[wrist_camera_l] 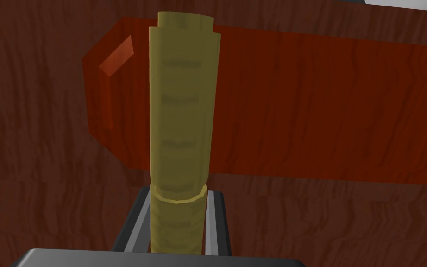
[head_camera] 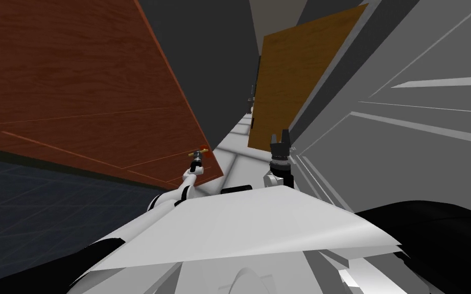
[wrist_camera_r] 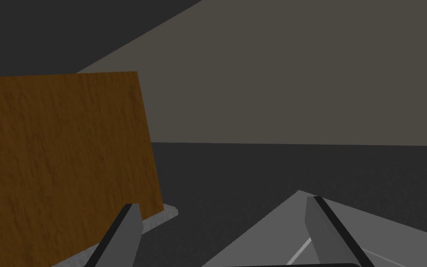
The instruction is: Push the door open
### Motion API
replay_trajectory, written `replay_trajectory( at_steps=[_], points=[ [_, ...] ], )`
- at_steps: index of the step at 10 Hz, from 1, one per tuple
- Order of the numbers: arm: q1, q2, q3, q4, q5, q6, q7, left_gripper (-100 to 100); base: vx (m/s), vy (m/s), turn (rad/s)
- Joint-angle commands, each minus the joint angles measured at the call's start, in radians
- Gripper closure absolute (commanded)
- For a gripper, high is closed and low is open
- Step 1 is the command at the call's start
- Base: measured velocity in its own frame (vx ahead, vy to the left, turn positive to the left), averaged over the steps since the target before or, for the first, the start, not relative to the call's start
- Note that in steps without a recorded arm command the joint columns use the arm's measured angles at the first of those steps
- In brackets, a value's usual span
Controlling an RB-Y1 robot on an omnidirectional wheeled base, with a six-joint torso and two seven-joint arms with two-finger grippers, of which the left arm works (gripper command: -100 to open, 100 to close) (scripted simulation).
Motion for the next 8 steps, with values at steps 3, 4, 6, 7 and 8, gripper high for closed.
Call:
replay_trajectory(
  at_steps=[3, 4, 6, 7, 8],
  points=[
    [-0.002, 0.019, 0.044, 0.006, 0.016, -0.001, -0.026, 100, 0.192, -0.069, 0.066],
    [-0.002, 0.019, 0.044, 0.002, 0.016, -0.001, -0.026, 100, 0.057, -0.013, 0.006],
    [0.000, 0.021, 0.070, 0.009, 0.026, 0.001, -0.045, 100, 0.060, -0.019, 0.013],
    [0.000, 0.022, 0.077, 0.009, 0.028, 0.002, -0.049, 100, 0.177, -0.057, 0.088],
    [0.001, 0.023, 0.090, 0.010, 0.033, 0.002, -0.059, 100, 0.183, -0.093, 0.080]
  ],
)
